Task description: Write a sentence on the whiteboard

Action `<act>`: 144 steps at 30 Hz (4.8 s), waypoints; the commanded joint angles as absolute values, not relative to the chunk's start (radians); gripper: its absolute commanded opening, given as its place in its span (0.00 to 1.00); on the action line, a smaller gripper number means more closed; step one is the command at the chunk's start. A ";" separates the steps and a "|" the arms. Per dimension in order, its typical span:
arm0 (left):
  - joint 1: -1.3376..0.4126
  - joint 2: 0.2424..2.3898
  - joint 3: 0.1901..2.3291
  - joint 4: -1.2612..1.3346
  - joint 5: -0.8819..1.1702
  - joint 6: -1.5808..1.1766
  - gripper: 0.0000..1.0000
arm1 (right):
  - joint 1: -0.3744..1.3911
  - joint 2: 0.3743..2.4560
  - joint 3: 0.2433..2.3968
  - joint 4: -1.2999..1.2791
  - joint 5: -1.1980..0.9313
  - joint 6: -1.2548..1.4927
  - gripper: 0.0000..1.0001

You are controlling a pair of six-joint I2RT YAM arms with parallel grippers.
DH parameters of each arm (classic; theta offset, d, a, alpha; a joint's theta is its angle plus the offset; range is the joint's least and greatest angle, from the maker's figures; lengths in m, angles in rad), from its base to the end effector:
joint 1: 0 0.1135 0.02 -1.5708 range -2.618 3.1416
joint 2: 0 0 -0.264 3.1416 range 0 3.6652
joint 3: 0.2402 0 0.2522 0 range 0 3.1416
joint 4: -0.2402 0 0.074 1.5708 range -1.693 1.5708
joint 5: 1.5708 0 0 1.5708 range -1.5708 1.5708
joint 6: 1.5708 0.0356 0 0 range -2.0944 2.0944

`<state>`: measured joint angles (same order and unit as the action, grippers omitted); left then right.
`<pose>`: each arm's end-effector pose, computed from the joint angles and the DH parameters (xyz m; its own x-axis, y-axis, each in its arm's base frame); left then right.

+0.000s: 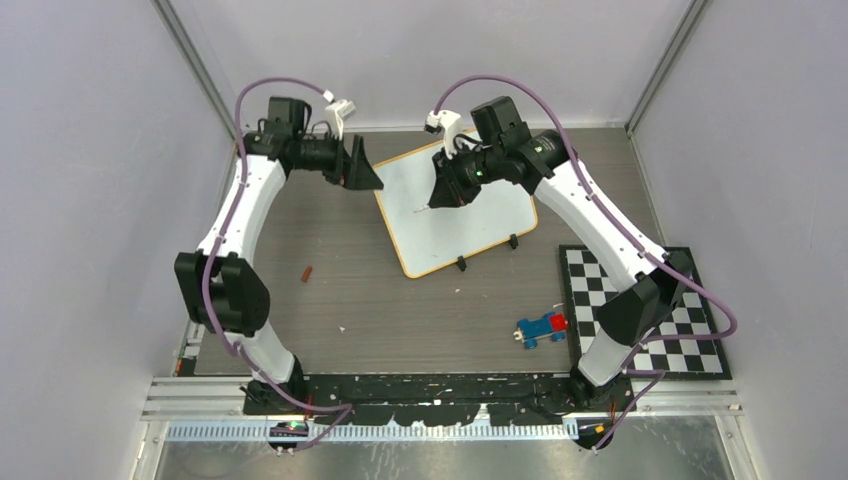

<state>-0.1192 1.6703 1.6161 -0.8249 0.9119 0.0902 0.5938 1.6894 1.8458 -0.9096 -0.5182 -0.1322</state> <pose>0.3493 -0.0702 0.3491 -0.7099 0.1406 -0.6901 0.6401 0.5374 -0.5490 0.2888 0.2163 0.4013 -0.4584 -0.4476 -0.7678 -0.8534 0.4629 0.2397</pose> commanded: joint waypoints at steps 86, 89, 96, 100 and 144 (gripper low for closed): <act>-0.261 1.830 1.684 -0.713 1.074 -0.146 0.48 | 0.613 1.517 1.668 -0.715 -0.400 0.060 0.00; -0.259 1.832 1.684 -0.712 1.074 -0.142 0.41 | 0.627 1.539 1.673 -0.714 -0.387 0.047 0.00; -0.238 1.807 1.657 -0.715 1.071 -0.125 0.35 | 0.635 1.567 1.699 -0.697 -0.381 0.052 0.00; -0.233 1.796 1.634 -0.708 1.077 -0.121 0.29 | 0.646 1.586 1.712 -0.697 -0.388 0.055 0.00; -0.233 1.790 1.627 -0.735 1.084 -0.072 0.00 | 0.685 1.666 1.701 -0.647 -0.301 0.076 0.00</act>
